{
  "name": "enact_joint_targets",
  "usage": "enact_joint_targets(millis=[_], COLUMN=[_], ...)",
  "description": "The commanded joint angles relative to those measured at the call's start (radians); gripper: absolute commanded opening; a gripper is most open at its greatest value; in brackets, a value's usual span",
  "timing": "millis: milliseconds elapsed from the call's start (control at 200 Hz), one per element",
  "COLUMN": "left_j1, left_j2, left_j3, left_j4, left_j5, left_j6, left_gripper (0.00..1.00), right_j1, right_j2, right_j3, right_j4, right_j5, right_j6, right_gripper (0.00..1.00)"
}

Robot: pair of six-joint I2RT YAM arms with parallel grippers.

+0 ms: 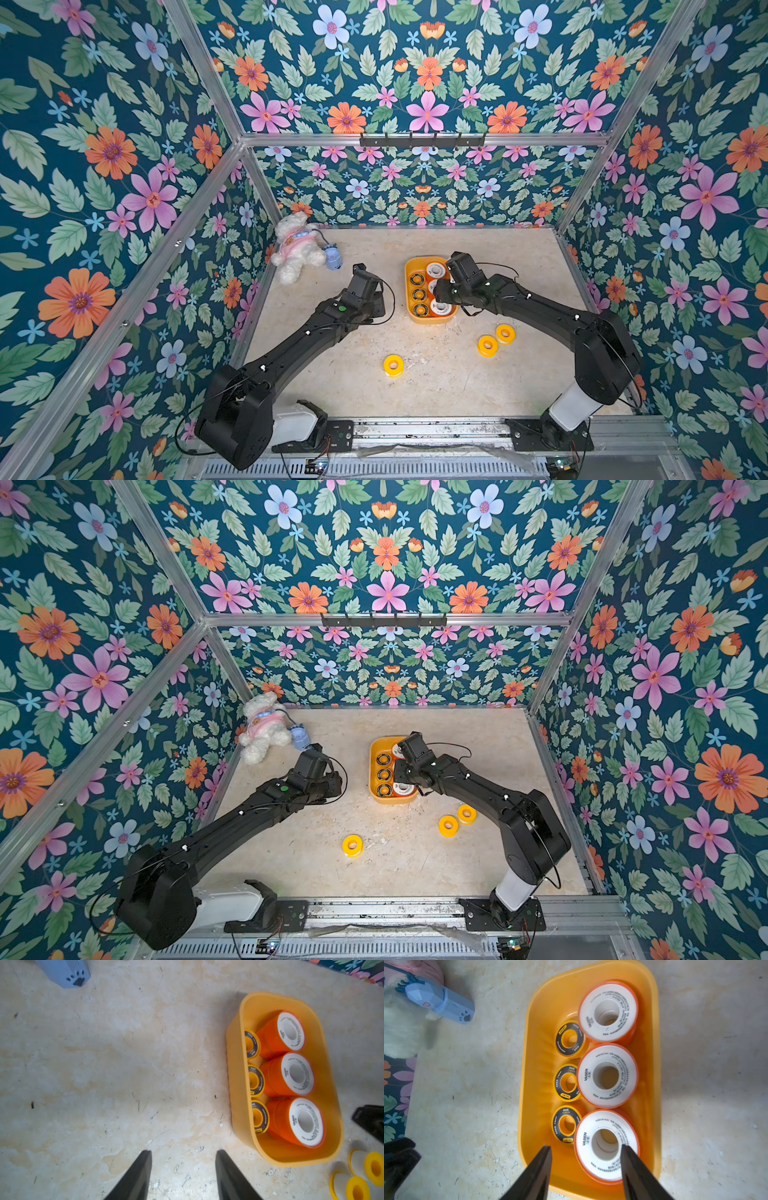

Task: Put the sealing tape into the storage box
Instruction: Place the sealing tape in the storage box, then pick up the sealing tape at the center of the board.

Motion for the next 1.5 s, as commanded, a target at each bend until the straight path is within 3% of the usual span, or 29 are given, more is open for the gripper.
enact_joint_targets(millis=[0,215,535,760,1160,1495], left_j1=[0.002,-0.024,-0.217,-0.298,-0.37,-0.395], left_j2=[-0.018,-0.045,-0.072,-0.058,0.035,0.099], left_j3=[-0.032,-0.133,-0.172,-0.187,-0.171,-0.137], left_j4=[-0.027,-0.036,-0.131,-0.141,-0.16,-0.198], left_j5=[0.084,0.217,0.151,0.18,0.136,0.074], left_j6=[-0.013,-0.07,-0.148,-0.141,-0.119,-0.104], left_gripper=[0.56,0.56,0.74,0.84,0.83,0.75], right_j1=[-0.035,-0.074,-0.099,-0.109,-0.113,-0.113], right_j2=[-0.024,-0.025,-0.018,-0.011,-0.005,0.0], right_j3=[-0.029,-0.066,-0.098,-0.105,-0.116,-0.118], right_j4=[0.058,0.059,0.071,0.068,0.075,0.076], right_j5=[-0.028,-0.04,-0.046,-0.049,-0.058,-0.063], right_j6=[0.02,0.009,0.01,0.008,0.006,0.006], right_gripper=[0.57,0.56,0.56,0.56,0.56,0.57])
